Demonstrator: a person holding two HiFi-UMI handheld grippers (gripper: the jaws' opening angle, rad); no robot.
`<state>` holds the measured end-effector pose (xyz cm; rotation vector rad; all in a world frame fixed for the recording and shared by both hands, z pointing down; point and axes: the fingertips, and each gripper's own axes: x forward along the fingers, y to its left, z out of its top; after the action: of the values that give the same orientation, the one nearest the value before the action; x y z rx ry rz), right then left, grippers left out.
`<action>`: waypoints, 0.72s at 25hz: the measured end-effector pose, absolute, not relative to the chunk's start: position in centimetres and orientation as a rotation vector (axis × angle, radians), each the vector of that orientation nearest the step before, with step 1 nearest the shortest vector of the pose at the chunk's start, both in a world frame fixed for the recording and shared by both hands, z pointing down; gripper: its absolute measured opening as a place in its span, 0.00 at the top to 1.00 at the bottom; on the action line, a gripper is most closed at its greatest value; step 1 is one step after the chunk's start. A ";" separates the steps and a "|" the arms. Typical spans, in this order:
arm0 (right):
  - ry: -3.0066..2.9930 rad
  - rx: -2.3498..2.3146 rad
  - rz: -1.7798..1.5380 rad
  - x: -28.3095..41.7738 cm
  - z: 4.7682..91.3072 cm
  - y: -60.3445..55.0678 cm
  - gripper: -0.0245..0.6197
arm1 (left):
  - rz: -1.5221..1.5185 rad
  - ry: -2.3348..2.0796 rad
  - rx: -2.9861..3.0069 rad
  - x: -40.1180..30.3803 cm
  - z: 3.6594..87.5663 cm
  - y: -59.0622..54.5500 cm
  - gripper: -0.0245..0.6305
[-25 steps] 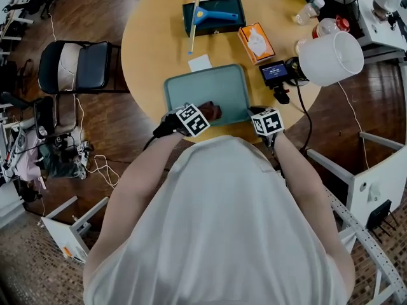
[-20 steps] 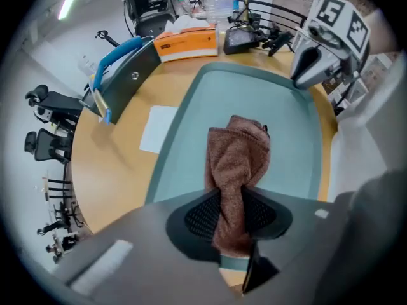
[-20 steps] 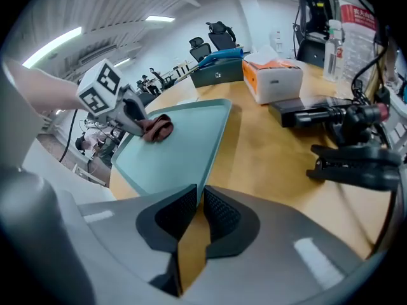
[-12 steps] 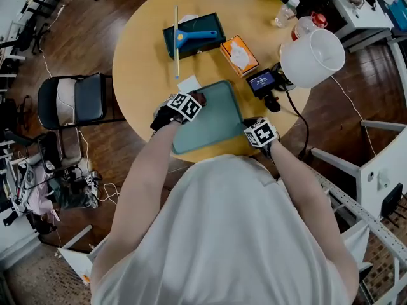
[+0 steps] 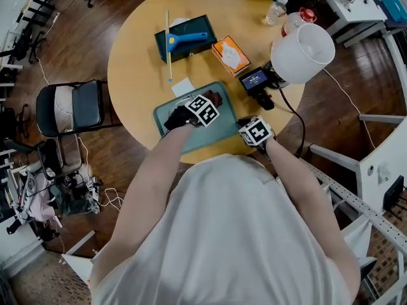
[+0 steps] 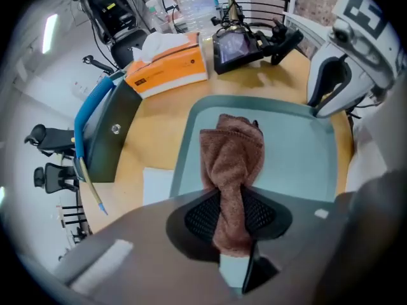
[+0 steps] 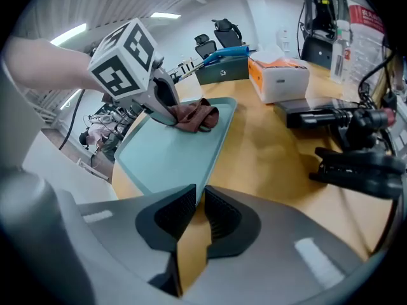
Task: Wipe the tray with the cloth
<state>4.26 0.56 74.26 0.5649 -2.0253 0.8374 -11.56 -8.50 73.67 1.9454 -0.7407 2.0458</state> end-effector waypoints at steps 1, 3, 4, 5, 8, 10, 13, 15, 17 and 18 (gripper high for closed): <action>-2.028 0.563 0.841 4.3 74.3 0.6 0.89 | 2.033 -0.715 1.954 -11.2 73.6 -7.7 0.49; -2.031 0.565 0.846 4.4 74.3 0.6 0.89 | 2.013 -0.660 1.978 -10.5 73.6 -5.3 0.49; -2.030 0.568 0.845 4.4 74.3 0.6 0.89 | 2.003 -0.631 1.992 -10.1 73.7 -4.0 0.49; -2.028 0.572 0.842 4.5 74.2 0.6 0.89 | 1.985 -0.600 2.003 -9.6 73.8 -2.4 0.49; -2.022 0.569 0.834 4.5 74.2 0.7 0.89 | 1.919 -0.494 2.017 -8.2 74.0 2.8 0.49; -2.018 0.565 0.834 4.5 74.1 0.8 0.89 | 1.881 -0.447 2.030 -7.3 74.0 5.4 0.49; -2.021 0.556 0.833 4.3 74.2 1.0 0.90 | 1.829 -0.418 2.055 -6.2 73.9 6.8 0.49; -2.026 0.548 0.828 4.1 74.3 1.1 0.91 | 1.815 -0.422 2.068 -5.7 74.0 6.4 0.49; -2.023 0.553 0.828 4.1 74.2 1.2 0.91 | 1.817 -0.446 2.066 -5.4 74.2 5.5 0.49; -2.024 0.556 0.831 4.1 74.2 1.2 0.91 | 1.812 -0.462 2.061 -5.3 74.3 4.8 0.49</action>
<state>4.10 1.19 74.18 0.5556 -2.0239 0.8314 -5.33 4.81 74.28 2.0610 -0.4624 1.8124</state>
